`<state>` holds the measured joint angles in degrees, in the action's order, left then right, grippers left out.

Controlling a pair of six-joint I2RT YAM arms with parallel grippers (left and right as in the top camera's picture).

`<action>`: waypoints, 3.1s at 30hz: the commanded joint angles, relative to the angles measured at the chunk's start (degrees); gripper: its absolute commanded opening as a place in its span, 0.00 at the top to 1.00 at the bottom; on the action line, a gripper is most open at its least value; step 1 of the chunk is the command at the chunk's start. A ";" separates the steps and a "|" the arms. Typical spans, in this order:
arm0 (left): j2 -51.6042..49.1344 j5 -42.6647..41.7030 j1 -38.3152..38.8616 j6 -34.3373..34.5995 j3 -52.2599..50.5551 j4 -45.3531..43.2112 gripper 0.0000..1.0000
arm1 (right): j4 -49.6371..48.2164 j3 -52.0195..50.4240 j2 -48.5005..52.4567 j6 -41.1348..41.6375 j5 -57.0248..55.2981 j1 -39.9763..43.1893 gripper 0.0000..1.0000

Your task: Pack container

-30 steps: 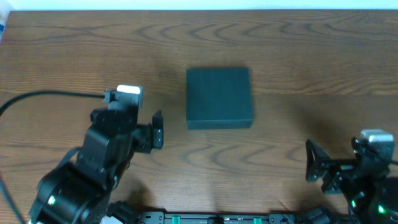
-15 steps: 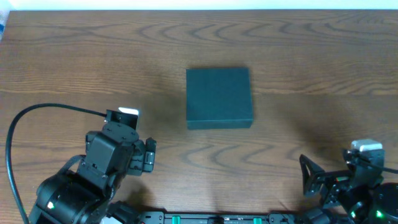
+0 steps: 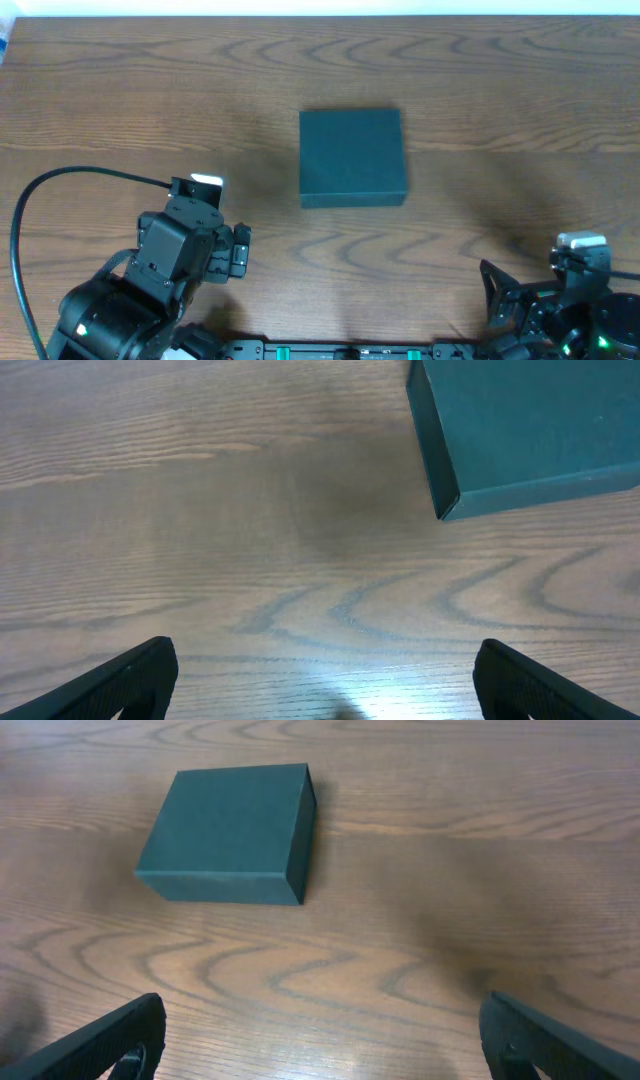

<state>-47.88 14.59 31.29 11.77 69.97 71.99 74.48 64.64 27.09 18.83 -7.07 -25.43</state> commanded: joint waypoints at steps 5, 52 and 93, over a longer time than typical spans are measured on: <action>-0.07 0.39 0.24 0.20 -0.09 0.22 0.05 | -1.31 -0.09 -0.31 -2.67 -1.05 0.74 0.01; -0.07 0.39 0.24 0.20 -0.09 0.22 0.05 | -15.58 -45.55 -26.77 -21.90 11.17 23.43 0.01; 26.43 -13.79 -23.02 -10.14 -32.41 -15.96 0.05 | -15.58 -45.55 -26.77 -21.90 11.17 23.43 0.01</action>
<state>-24.86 4.40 10.70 3.99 40.16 56.42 58.74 19.57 0.86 -2.22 3.70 -2.46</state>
